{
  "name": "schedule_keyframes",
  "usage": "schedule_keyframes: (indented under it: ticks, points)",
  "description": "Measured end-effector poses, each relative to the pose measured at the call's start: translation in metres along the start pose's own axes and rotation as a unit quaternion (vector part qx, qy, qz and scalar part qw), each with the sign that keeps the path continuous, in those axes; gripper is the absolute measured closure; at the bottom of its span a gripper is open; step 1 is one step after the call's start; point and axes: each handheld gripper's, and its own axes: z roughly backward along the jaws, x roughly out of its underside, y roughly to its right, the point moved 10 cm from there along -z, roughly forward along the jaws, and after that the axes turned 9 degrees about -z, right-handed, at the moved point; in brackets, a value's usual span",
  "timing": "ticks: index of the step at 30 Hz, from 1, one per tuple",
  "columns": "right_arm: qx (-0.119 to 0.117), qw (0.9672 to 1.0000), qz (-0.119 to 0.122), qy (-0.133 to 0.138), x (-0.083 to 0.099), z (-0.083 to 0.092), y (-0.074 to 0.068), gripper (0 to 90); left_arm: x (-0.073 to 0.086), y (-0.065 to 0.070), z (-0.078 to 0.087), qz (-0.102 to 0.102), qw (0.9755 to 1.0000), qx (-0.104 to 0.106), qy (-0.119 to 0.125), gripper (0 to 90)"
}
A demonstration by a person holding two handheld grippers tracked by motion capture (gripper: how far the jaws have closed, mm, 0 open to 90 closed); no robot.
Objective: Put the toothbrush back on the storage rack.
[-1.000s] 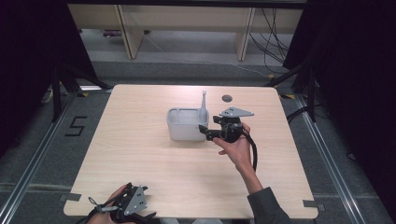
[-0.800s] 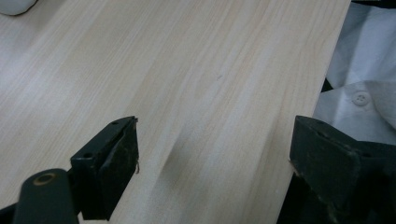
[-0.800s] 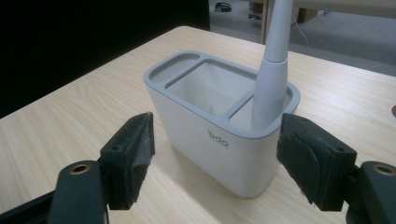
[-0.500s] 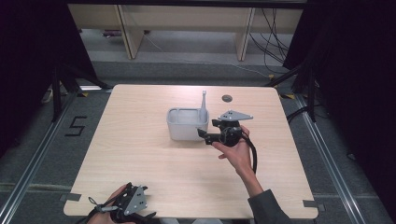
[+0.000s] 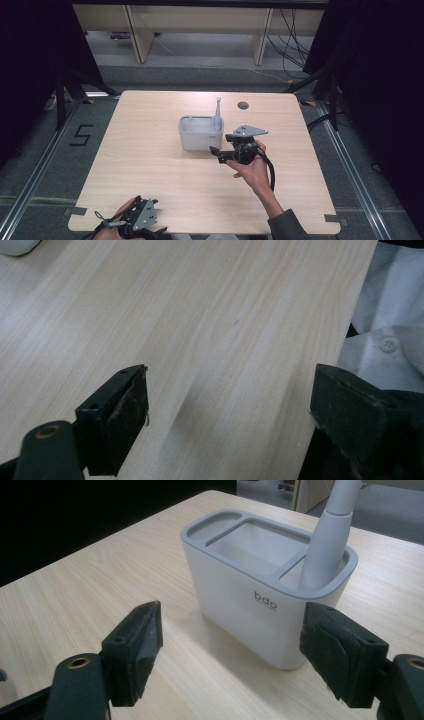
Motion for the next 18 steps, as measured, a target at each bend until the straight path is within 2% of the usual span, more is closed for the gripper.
schedule_keyframes:
  ticks: [2, 4, 5, 6, 8, 10, 11, 13, 14, 17, 18]
  points:
    - [-0.009, 0.9998, 0.015, -0.004, 0.002, 0.000, 0.000, 25.6, 0.000, 0.000, 0.000, 0.002, 1.0000, 0.000, 0.001, 15.3]
    - [-0.012, 0.9999, 0.002, -0.008, 0.006, 0.001, -0.003, 25.6, 0.000, 0.000, 0.000, 0.001, 1.0000, 0.000, 0.000, 15.3]
    - [-0.008, 0.9998, 0.018, -0.005, 0.006, 0.001, -0.001, 25.6, 0.000, 0.000, 0.000, 0.000, 1.0000, 0.000, -0.001, 15.3]
    - [-0.005, 0.9999, 0.008, -0.013, 0.009, 0.003, -0.002, 25.6, 0.000, 0.000, 0.000, 0.000, 1.0000, -0.001, -0.001, 15.3]
    - [-0.010, 0.9997, 0.020, -0.010, 0.011, 0.002, -0.003, 25.5, 0.000, 0.000, 0.000, 0.000, 1.0000, 0.000, 0.000, 15.3]
    - [-0.007, 0.9998, 0.009, -0.017, 0.015, 0.002, -0.005, 25.4, 0.000, 0.000, 0.000, 0.001, 1.0000, 0.000, -0.001, 15.3]
    - [-0.008, 0.9996, 0.020, -0.017, 0.016, 0.002, -0.004, 25.4, 0.000, 0.000, 0.000, 0.002, 1.0000, -0.001, -0.001, 15.3]
    - [-0.009, 0.9997, 0.013, -0.021, 0.020, 0.001, -0.006, 25.3, 0.000, 0.000, 0.000, 0.001, 1.0000, 0.000, 0.000, 15.4]
    - [-0.009, 0.9994, 0.026, -0.022, 0.021, 0.001, -0.006, 25.3, 0.000, 0.000, 0.000, 0.001, 1.0000, 0.000, 0.001, 15.3]
    - [-0.015, 0.9992, 0.008, -0.037, 0.029, 0.000, -0.011, 25.2, 0.000, 0.000, 0.000, 0.002, 1.0000, 0.000, 0.000, 15.3]
    - [-0.012, 0.9991, 0.011, -0.038, 0.031, 0.000, -0.010, 24.9, 0.000, 0.000, 0.000, 0.002, 1.0000, 0.000, 0.001, 15.3]
